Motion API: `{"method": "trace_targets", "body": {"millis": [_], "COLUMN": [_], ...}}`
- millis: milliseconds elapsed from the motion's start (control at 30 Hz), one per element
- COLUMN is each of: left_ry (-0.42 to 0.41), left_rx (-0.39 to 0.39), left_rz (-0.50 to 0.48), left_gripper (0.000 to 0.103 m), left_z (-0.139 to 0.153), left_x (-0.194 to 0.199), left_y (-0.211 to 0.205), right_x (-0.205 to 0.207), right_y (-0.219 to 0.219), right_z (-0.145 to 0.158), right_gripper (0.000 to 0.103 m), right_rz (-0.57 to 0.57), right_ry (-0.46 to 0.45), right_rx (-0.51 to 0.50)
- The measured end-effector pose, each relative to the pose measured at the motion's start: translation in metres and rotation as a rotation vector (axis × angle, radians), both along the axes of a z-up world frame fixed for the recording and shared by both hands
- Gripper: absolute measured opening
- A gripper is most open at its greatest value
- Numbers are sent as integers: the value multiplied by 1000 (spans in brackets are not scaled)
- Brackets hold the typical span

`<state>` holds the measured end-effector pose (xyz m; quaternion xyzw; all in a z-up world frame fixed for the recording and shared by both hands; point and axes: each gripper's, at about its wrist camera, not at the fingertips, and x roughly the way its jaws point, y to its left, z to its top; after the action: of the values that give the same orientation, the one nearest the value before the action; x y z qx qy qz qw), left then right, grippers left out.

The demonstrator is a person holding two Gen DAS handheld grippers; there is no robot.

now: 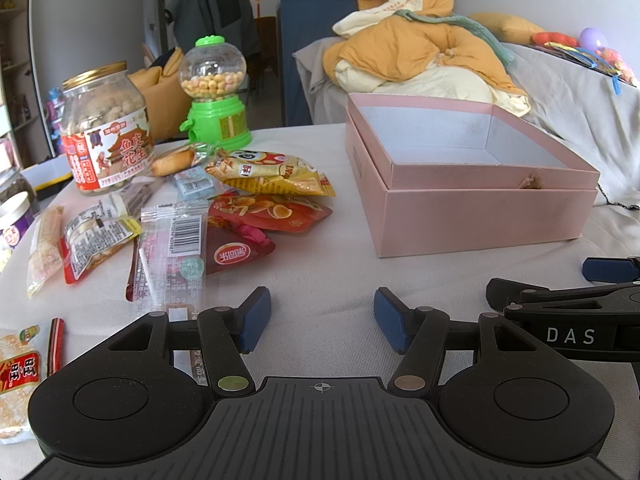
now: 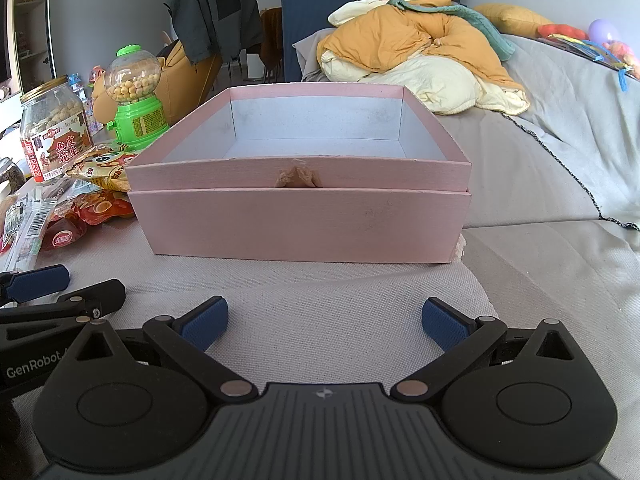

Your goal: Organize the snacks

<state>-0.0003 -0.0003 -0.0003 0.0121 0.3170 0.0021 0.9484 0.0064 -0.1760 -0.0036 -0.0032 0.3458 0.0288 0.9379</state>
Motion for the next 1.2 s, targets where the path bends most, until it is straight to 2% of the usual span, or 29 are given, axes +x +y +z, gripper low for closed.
{"method": "trace_targets", "body": {"millis": [1200], "left_ry": [0], "left_rx": [1], "left_rz": [0], "left_gripper": [65], "left_z": [0], "left_x": [0], "left_y": [0], "right_x": [-2], "right_y": [-2], "right_z": [0], "right_gripper": [103], "right_rz": [-7], "right_ry": [0], "right_rx": [-2]}}
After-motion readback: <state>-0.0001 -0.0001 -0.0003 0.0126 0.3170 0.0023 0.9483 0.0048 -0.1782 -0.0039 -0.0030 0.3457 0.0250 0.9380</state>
